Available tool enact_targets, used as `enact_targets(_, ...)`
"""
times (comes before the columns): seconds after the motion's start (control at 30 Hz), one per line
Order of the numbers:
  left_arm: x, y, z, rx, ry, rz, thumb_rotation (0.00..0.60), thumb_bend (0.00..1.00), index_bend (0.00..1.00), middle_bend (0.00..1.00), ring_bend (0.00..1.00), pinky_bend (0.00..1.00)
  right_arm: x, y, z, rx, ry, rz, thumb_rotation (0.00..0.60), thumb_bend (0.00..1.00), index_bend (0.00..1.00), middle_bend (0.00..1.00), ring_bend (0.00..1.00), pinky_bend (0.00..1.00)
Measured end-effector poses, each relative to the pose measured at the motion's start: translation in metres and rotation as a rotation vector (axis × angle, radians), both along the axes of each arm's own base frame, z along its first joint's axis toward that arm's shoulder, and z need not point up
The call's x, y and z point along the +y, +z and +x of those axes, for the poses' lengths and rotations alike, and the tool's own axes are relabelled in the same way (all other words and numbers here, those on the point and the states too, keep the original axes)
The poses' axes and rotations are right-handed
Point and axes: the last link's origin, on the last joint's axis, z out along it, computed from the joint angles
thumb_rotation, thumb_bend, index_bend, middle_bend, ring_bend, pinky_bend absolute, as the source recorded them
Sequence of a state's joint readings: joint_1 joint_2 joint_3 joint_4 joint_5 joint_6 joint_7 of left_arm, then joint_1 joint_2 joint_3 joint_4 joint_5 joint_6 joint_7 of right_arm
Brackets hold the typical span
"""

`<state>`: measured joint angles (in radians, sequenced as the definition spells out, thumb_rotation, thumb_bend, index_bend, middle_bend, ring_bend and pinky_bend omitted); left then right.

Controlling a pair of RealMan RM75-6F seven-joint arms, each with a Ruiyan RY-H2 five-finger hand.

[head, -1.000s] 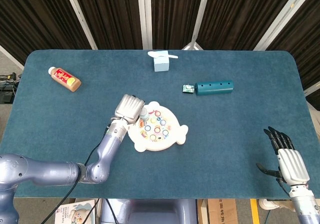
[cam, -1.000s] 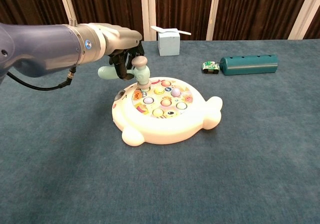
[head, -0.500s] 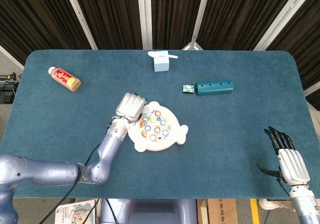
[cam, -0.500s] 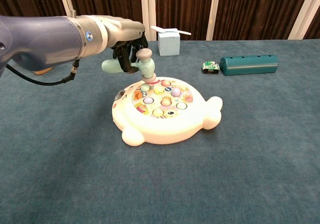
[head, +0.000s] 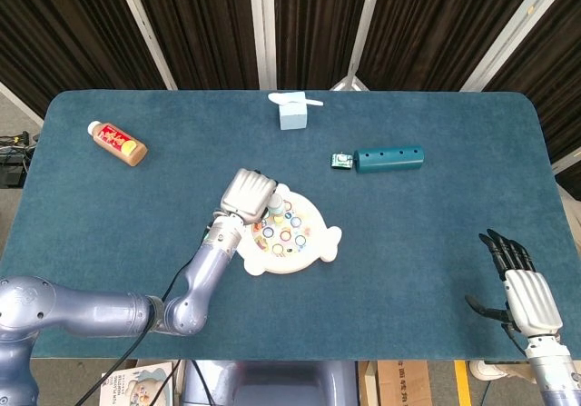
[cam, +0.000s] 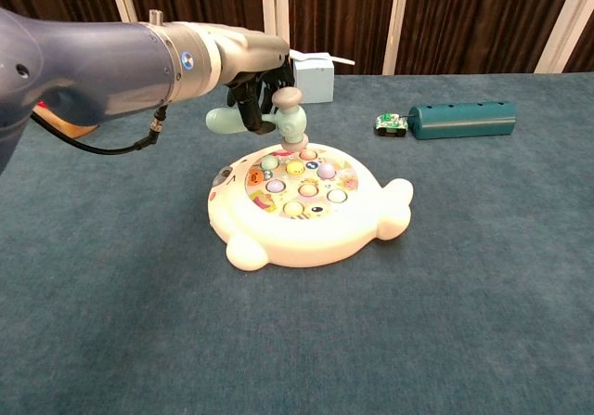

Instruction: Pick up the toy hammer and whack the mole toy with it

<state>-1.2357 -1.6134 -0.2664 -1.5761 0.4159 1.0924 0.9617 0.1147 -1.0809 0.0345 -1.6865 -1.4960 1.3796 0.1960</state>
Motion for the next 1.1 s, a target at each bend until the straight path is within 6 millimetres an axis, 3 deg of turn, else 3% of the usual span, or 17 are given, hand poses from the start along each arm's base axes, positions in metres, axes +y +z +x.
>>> enact_targets(1.1, -0.002, -0.02, -0.004, 0.056, 0.008, -0.025, 0.6, 0.63, 0.69, 0.52, 0.38, 0.47, 0.0, 0.001, 0.0, -0.006, -0.001, -0.001, 0.6, 0.21, 0.0, 0.0, 0.0, 0.0)
